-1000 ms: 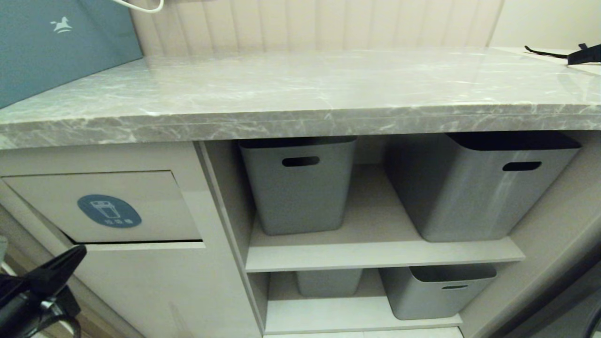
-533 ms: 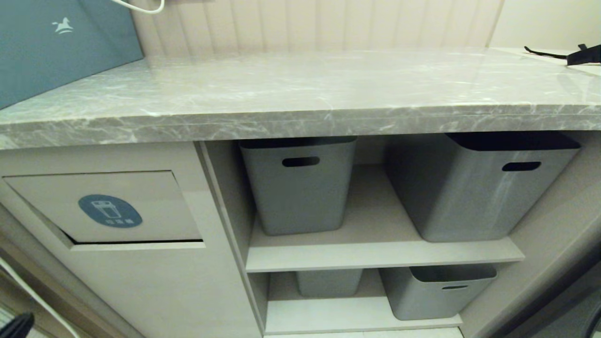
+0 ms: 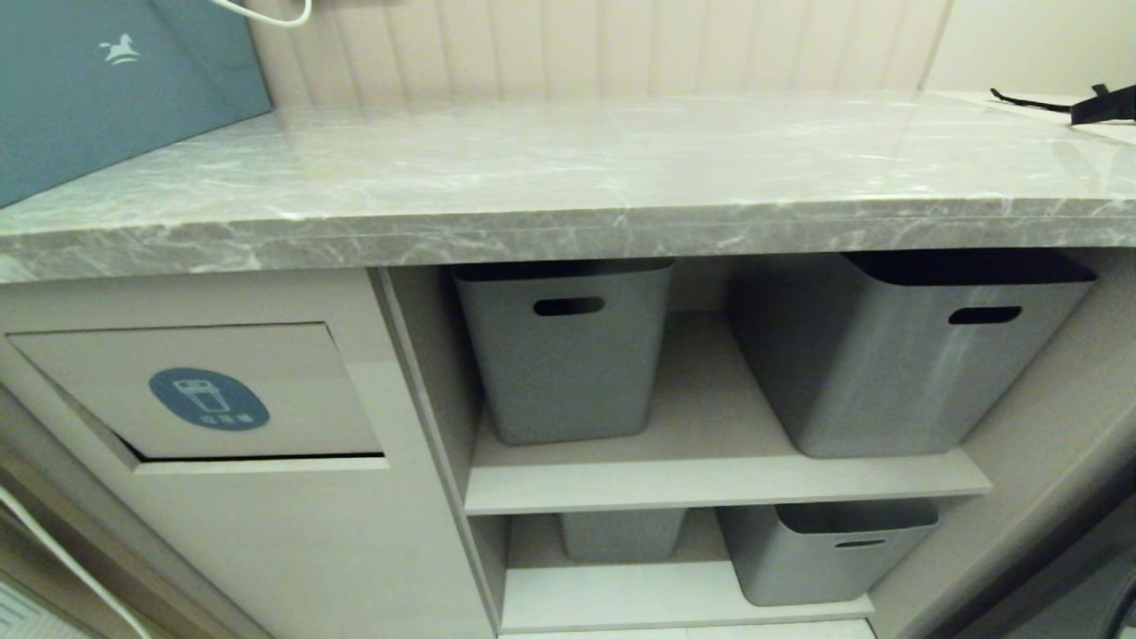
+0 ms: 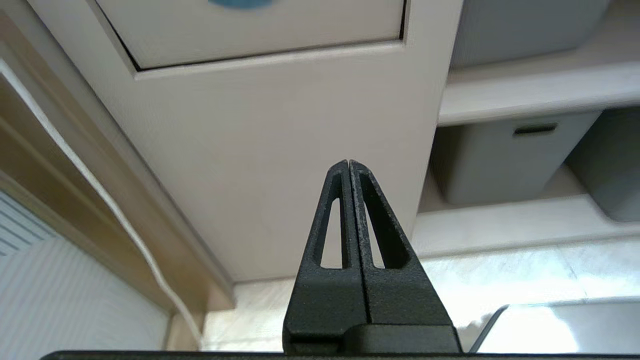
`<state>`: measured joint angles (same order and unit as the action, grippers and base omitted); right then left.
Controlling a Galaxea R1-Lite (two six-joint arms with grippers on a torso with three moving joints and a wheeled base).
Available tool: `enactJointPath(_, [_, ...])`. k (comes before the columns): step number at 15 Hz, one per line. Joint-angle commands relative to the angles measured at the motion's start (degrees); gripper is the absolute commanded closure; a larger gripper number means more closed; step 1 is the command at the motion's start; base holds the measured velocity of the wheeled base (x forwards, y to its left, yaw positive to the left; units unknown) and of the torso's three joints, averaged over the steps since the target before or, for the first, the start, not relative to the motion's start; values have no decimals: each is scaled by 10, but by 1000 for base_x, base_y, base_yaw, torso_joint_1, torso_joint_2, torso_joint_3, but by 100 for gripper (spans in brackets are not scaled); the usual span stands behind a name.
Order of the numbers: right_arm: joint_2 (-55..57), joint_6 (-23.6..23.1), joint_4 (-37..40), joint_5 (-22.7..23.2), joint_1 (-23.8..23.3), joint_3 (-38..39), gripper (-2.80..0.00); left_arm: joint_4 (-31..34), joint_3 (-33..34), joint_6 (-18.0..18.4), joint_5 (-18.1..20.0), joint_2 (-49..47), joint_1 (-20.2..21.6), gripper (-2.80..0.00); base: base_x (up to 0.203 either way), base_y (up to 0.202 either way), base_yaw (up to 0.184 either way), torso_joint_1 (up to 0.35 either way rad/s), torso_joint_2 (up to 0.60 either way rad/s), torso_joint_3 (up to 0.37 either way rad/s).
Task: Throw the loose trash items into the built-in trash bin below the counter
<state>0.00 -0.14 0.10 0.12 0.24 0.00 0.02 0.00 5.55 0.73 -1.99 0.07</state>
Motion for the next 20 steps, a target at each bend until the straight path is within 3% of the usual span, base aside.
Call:
enactJointPath(1, [-1,0,0,1,0,0,0,3,0,-17,-1,22,-2,0,0,0,0,0,0,0])
enactJointPath(20, [-1,-2,1,0,0,1,0,3,0,-26,-7,22,-2,0,0,0,0,0,0,0])
